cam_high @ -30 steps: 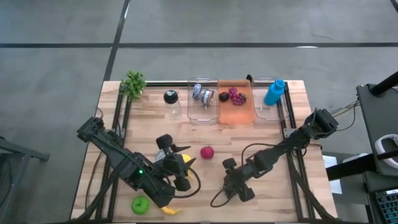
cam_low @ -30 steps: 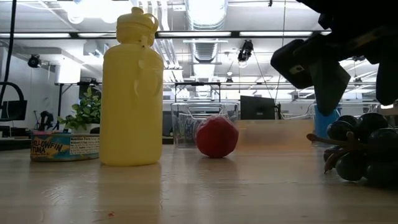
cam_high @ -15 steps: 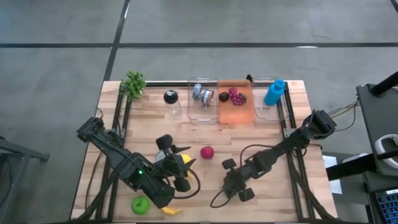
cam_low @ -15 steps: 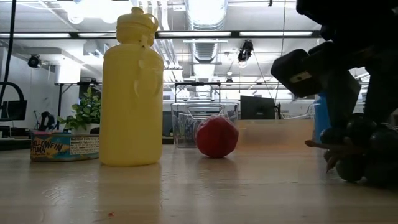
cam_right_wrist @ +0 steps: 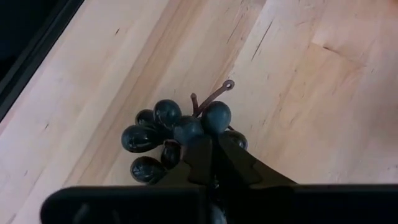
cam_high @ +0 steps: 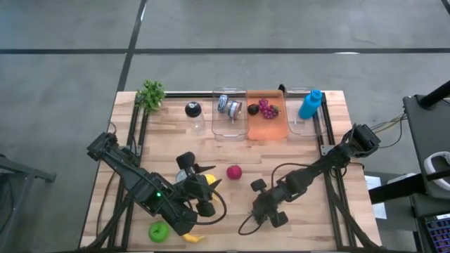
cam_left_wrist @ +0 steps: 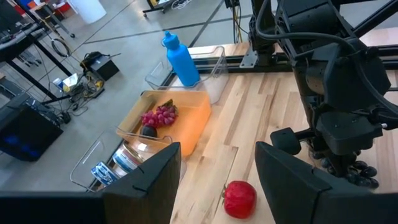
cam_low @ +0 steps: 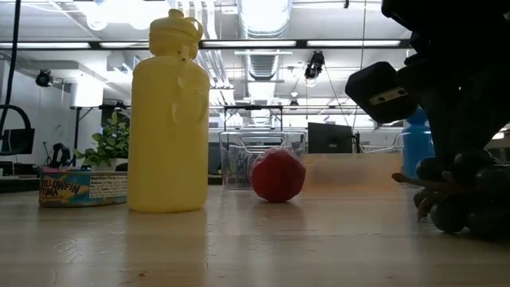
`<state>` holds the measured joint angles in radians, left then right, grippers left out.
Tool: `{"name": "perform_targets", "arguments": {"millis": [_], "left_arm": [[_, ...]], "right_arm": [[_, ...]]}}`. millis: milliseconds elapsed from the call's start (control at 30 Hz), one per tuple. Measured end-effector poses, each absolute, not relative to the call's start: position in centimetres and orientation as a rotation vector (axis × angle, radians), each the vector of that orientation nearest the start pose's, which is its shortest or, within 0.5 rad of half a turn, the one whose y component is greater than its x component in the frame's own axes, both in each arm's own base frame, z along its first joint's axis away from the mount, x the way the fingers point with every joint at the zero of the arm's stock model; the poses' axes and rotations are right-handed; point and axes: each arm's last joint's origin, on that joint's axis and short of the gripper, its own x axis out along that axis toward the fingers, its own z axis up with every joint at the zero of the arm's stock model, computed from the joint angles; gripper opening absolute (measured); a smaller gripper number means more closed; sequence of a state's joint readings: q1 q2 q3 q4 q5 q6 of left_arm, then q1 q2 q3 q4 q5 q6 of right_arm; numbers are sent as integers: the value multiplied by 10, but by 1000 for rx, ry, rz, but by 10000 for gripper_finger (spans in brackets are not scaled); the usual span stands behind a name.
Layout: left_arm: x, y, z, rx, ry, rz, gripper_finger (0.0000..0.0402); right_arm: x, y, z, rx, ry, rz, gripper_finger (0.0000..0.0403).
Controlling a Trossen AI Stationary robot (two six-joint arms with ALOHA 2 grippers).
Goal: Pick & Place Food Item
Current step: Put the black grapes into the orange bin
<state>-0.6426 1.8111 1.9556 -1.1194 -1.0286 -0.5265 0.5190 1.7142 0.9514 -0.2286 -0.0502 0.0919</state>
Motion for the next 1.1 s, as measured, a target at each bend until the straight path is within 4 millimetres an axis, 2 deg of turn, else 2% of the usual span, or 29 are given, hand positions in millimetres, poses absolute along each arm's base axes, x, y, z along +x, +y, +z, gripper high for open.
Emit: {"name": "perform_targets", "arguments": {"millis": [133,300,733,833,1100], "left_arm": [[305,-198,386,227,532,502,210],[306,-198,386,227,532,502,210],[305,-197,386,252,542,498,210],[305,-197,386,253,542,498,210],[305,-198,386,254,543,498,210]], "right_arm": [[287,166,165,-164,974,488,9],[285,163,185,-194,944,474,9],[253,136,260,-306,748,244,9],[244,127,277,-328,675,147,9],[222,99,315,-376,493,-246,8]]}}
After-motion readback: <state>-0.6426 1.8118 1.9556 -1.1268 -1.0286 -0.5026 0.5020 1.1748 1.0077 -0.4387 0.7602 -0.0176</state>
